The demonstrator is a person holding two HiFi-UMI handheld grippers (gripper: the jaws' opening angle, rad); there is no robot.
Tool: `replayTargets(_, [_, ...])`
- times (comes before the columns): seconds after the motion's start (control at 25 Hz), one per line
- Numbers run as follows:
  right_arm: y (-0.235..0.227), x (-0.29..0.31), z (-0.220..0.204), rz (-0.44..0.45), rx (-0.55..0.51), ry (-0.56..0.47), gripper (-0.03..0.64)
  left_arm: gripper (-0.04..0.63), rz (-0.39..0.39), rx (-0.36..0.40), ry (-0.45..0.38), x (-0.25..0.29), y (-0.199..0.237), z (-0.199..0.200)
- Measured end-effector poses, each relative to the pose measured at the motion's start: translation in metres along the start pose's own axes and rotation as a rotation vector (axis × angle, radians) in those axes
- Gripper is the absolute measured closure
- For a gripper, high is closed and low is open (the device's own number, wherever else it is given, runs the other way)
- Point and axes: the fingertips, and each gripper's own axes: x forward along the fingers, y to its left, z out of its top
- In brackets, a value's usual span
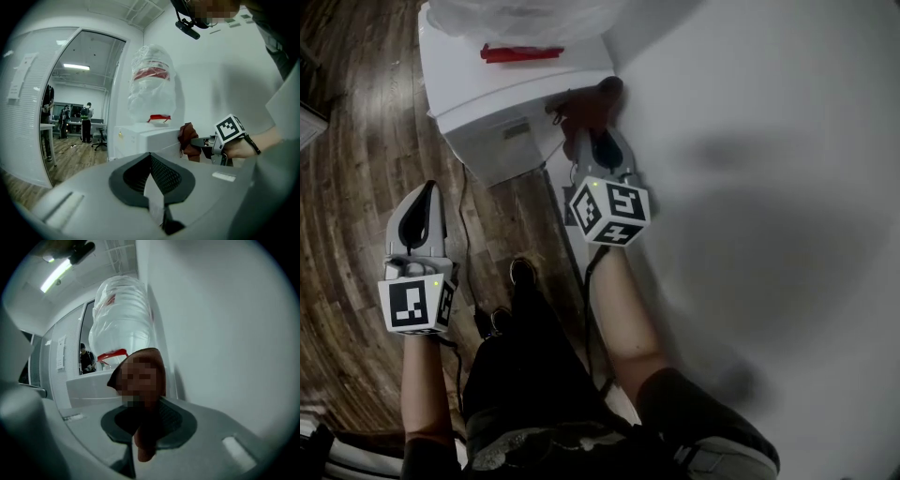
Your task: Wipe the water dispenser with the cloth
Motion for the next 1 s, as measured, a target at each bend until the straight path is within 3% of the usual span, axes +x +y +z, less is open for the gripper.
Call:
replayTargets(0.12, [0.0,0.01,-0.027,0.008,0.016,-0.01,0.56,0.577,-0.007,-0.001,0.0,0.016,0.002,-0.03])
replayTargets(0.4, [-0.022,0.028,-0.15,0.001,0.051,0.025,0.56,0.577,-0.032,-0.006,-0.019,0.05,-0.001,-0.129])
replayTargets(0.68, [-0.035,0.045,-0.278,-0.001,0.056,0.046,0.56,0.577,-0.004,-0.04,0.026,0.059,0.027,-0.267])
replayTargets(0.84, [-0.043,0.061,-0.353,-0.004,0.042,0.075,0.56,0.577,-0.013,0.044,0.043,0.074,0.044,-0.346])
replayTargets(1.0, [-0.049,0.077,-0.423,0.01,0.034,0.098,0.56,0.577,-0.052,0.06,0.049,0.092,0.05,-0.413])
